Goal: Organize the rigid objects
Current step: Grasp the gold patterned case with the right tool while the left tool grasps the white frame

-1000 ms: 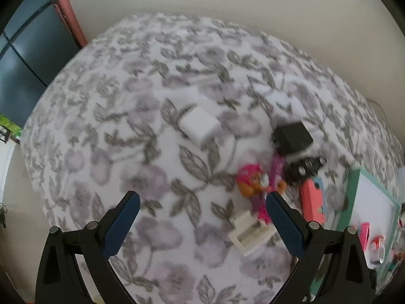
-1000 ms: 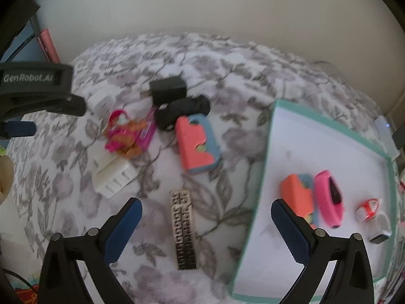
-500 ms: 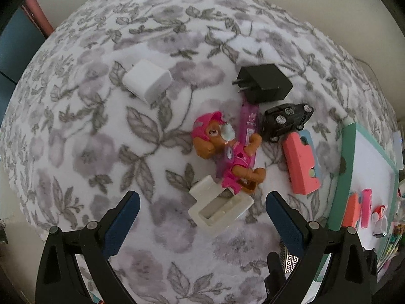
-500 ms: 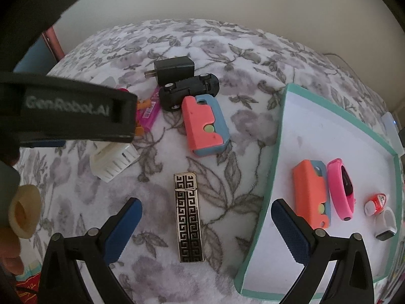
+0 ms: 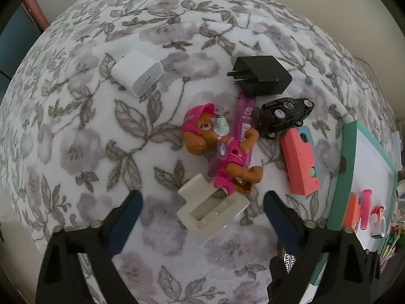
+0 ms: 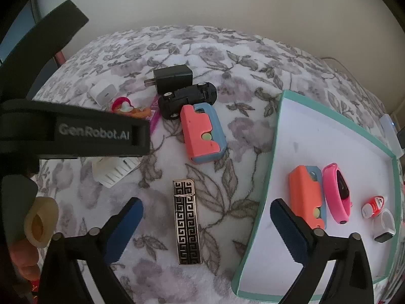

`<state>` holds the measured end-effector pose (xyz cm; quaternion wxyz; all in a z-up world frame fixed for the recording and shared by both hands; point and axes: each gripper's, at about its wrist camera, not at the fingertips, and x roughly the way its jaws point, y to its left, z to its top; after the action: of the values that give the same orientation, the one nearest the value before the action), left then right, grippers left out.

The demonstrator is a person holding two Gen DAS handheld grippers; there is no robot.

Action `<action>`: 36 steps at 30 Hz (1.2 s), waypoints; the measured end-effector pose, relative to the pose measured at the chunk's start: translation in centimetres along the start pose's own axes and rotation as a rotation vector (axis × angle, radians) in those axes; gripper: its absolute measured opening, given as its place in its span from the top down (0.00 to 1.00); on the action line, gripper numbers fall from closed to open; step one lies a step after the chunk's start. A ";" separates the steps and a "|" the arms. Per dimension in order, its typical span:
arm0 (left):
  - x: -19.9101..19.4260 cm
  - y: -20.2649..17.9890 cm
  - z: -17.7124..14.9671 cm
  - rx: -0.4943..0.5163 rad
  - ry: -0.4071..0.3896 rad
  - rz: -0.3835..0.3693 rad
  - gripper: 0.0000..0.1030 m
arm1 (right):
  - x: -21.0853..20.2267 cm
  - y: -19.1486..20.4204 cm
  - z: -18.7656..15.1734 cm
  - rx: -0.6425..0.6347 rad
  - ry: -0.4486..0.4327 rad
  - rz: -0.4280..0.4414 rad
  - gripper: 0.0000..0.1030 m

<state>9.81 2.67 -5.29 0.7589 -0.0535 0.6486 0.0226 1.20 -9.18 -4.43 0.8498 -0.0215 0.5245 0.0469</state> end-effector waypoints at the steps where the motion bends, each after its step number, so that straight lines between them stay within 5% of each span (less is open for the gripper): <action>1: 0.2 -0.1 -0.1 0.001 0.009 -0.003 0.25 | 0.0 0.1 0.0 -0.002 -0.001 0.000 0.07; 14: 1.8 -0.7 -0.7 -0.005 0.036 -0.033 0.38 | -1.1 0.5 0.2 -0.016 -0.045 0.010 0.21; 36: 3.2 -0.4 -0.5 -0.013 0.058 -0.028 0.38 | 2.4 2.8 -1.9 -0.109 0.091 0.017 0.41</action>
<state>9.87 2.13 -8.48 0.7397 -0.0683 0.6693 0.0145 0.24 -6.39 -7.38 0.8223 -0.0652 0.5595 0.0816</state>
